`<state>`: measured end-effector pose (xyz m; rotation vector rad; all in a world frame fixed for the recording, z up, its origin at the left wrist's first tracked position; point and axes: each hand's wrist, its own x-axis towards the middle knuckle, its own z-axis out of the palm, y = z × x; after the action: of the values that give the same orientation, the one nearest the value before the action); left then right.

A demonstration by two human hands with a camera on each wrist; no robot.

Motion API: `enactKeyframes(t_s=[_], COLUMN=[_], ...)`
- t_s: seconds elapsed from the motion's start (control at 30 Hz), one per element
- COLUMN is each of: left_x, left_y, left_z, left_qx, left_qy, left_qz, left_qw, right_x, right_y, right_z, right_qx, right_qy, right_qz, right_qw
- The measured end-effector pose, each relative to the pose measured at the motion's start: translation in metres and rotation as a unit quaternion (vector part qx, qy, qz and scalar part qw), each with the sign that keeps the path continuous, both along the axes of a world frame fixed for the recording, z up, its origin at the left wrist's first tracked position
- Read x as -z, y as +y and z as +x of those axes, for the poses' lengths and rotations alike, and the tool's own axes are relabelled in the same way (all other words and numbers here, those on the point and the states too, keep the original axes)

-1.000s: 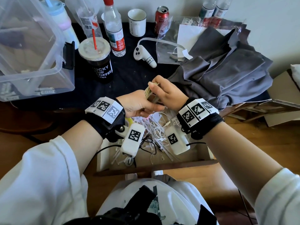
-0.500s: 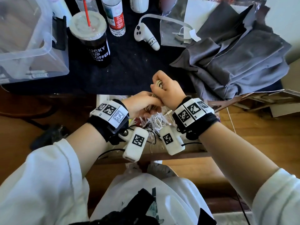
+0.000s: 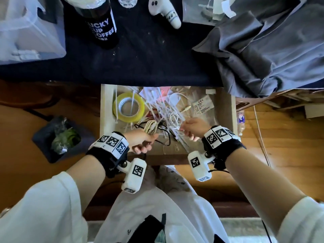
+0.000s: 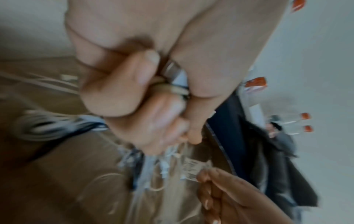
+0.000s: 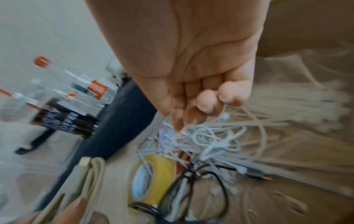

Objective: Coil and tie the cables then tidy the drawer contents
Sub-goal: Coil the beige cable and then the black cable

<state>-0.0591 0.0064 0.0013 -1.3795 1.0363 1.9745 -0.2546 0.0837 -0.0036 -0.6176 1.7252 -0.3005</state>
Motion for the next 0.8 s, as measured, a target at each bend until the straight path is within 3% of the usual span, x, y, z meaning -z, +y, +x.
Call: enactKeyframes(t_s=[0.1, 0.27, 0.43, 0.5, 0.57, 0.8], left_x=[0.02, 0.068, 0.065, 0.053, 0.05, 0.061], left_y=[0.008, 0.005, -0.012, -0.014, -0.013, -0.013], left_z=[0.008, 0.015, 0.021, 0.023, 0.023, 0.025], left_qx=[0.004, -0.063, -0.172, -0.206, -0.225, -0.245], left_qy=[-0.019, -0.04, -0.031, -0.035, -0.024, -0.029], left_qz=[-0.048, -0.199, -0.231, -0.224, -0.222, -0.21], left_qw=[0.999, 0.977, 0.957, 0.952, 0.948, 0.946], right_x=[0.025, 0.062, 0.083, 0.087, 0.086, 0.092], right_y=[0.006, 0.003, -0.003, -0.004, -0.004, -0.01], right_z=[0.012, 0.026, 0.03, 0.032, 0.031, 0.032], right_qx=[-0.018, -0.138, -0.236, -0.3, -0.396, -0.531], right_qy=[-0.074, -0.005, 0.025, 0.05, 0.08, 0.118], right_qz=[0.095, 0.078, 0.082, 0.094, 0.098, 0.108], right_qw=[0.993, 0.987, 0.968, 0.948, 0.909, 0.832])
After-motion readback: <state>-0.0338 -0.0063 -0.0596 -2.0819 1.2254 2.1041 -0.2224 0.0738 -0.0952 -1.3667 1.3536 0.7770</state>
